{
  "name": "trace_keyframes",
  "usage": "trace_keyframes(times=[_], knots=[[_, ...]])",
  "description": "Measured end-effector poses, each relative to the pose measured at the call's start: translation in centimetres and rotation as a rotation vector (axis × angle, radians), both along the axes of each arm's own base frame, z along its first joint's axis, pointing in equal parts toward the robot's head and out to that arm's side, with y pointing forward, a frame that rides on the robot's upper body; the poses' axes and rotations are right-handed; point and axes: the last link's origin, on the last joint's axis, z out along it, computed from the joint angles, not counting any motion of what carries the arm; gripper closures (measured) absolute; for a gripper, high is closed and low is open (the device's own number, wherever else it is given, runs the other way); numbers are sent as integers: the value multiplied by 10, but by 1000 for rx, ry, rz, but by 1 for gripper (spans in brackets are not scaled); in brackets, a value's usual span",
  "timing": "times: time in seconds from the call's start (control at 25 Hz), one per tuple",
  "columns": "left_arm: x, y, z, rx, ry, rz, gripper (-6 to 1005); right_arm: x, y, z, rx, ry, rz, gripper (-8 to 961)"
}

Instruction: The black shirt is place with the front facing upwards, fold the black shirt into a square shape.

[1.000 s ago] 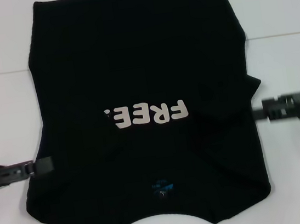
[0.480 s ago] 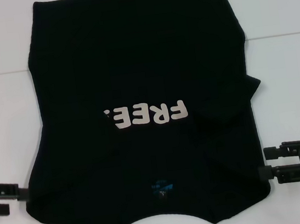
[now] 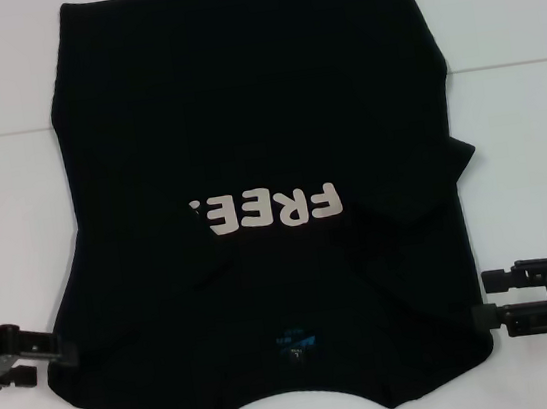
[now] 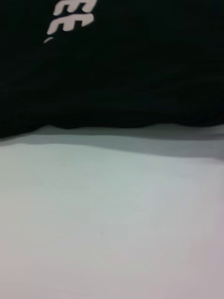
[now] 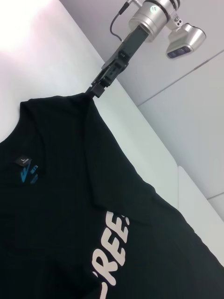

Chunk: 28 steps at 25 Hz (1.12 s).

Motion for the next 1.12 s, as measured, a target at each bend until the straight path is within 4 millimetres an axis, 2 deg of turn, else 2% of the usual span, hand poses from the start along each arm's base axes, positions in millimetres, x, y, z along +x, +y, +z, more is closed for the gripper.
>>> trace_keyframes(times=[0.96, 1.12], knots=[[7, 7, -22, -48, 103, -67, 246, -9, 1, 2, -39, 33, 3, 216], [5, 6, -23, -60, 127, -70, 336, -9, 1, 5, -40, 39, 6, 217]])
